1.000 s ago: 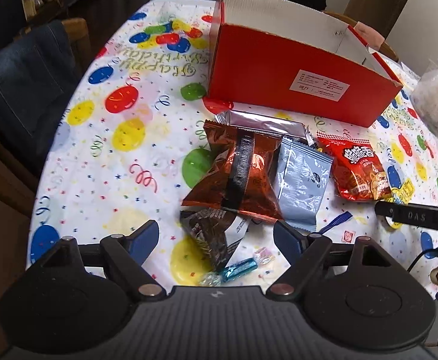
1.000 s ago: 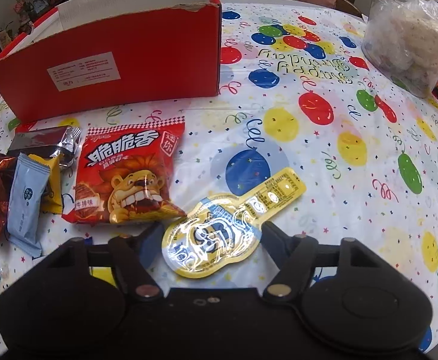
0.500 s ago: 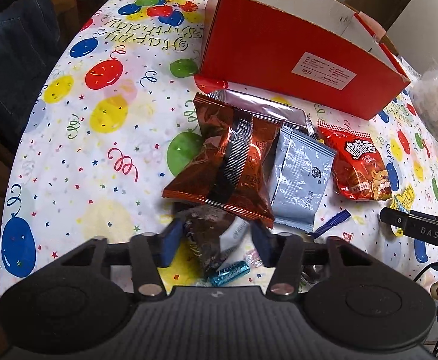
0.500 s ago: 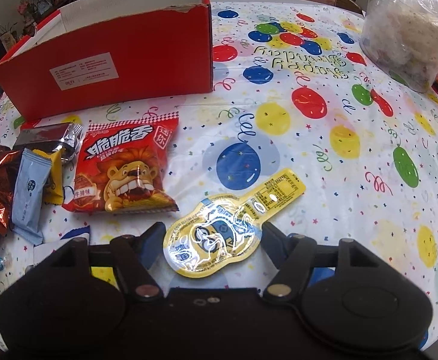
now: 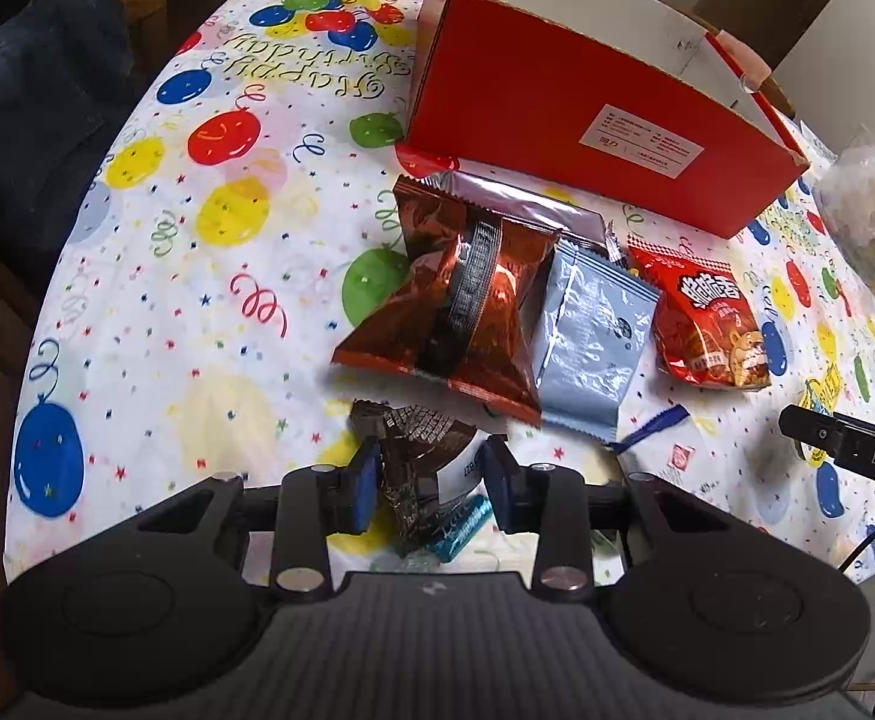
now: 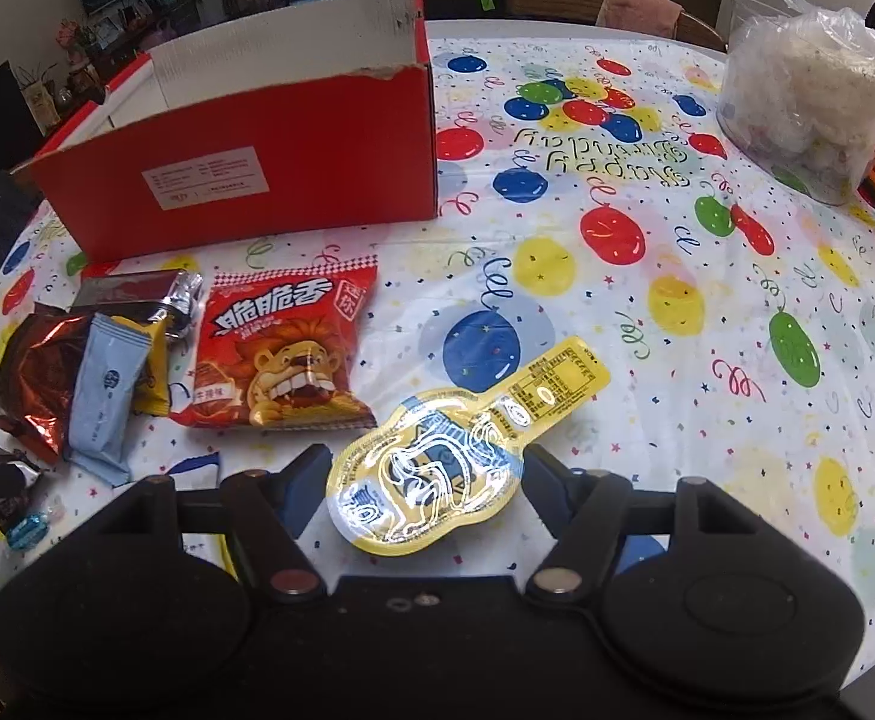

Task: Organize snacks
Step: 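Grasp the brown chocolate wrapper with the left gripper while the right gripper grasps the yellow pouch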

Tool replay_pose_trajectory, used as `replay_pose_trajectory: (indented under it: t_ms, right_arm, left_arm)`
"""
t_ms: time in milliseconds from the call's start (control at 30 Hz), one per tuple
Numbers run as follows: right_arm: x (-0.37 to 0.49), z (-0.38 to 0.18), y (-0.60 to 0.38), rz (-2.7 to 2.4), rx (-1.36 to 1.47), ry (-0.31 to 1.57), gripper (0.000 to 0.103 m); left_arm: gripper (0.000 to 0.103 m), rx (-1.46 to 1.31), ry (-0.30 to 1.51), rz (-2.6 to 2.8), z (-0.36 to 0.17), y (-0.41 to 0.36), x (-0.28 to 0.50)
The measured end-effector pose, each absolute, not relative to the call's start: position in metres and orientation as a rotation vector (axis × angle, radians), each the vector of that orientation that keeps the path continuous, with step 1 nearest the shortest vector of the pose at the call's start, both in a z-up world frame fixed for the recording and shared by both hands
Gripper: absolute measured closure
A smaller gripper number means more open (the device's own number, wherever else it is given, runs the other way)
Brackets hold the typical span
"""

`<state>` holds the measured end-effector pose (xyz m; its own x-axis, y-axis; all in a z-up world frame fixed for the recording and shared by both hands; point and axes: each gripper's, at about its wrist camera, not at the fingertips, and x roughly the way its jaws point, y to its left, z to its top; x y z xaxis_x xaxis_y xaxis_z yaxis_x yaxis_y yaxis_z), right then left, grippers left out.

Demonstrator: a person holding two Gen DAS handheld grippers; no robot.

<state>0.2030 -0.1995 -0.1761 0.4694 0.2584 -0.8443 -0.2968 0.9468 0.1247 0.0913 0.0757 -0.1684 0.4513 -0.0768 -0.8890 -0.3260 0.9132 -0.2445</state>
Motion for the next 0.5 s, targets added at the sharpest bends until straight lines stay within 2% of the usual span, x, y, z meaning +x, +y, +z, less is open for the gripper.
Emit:
replay_pose_trajectory:
  t_ms: [500]
  right_arm:
    - [0.179, -0.133, -0.193, 0.439, -0.105, 0.899, 0.034]
  left_arm:
    - [0.068, -0.378, 1.003, 0.156, -0.127, 0.070, 0.071]
